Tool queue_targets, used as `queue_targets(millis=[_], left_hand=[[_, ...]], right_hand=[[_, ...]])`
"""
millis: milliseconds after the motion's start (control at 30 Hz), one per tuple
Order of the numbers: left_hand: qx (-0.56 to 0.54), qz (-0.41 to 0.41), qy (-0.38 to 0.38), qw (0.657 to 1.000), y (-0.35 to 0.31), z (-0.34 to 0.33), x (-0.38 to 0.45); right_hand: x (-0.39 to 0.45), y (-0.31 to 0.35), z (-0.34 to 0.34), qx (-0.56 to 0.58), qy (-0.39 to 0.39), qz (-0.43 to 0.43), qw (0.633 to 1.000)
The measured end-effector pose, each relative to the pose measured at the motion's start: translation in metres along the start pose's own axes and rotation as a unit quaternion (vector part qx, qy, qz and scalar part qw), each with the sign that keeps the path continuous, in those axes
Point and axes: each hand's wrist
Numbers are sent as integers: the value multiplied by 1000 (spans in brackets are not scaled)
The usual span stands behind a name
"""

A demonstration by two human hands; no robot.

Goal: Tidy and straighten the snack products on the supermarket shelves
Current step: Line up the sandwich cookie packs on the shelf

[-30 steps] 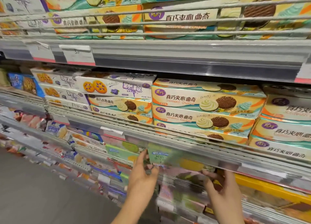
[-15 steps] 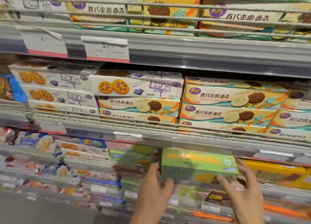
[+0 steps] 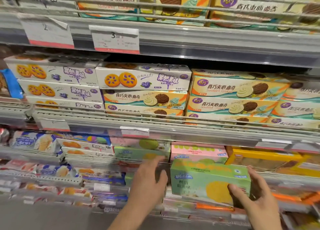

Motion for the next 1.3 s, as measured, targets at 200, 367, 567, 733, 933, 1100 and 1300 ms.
queue_targets(millis=[200,367,567,733,933,1100,1300], left_hand=[[217,-5,-62,974,15,4,13],[69,125,-190,971,42,17,19],[-54,176,-270,945,47,40,32],[-59,146,-273,949,48,41,43],[-132,124,-340,923,52,33,39],[-129,120,-316,932,53,37,38],[-220,110,-246,938,53,47,42]], right_hand=[[4,11,9,38,-6,-16,999],[11,7,25,37,33,-33,998],[12,2,28,36,39,-39,998],[15,5,29,50,29,-49,997],[13,13,24,88,20,-51,995],[14,11,23,116,8,-68,991],[13,15,19,109,7,-60,992]])
Point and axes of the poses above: each hand's wrist, its own x-axis towards the middle knuckle, its own z-axis out of the back of the hand, y = z × x
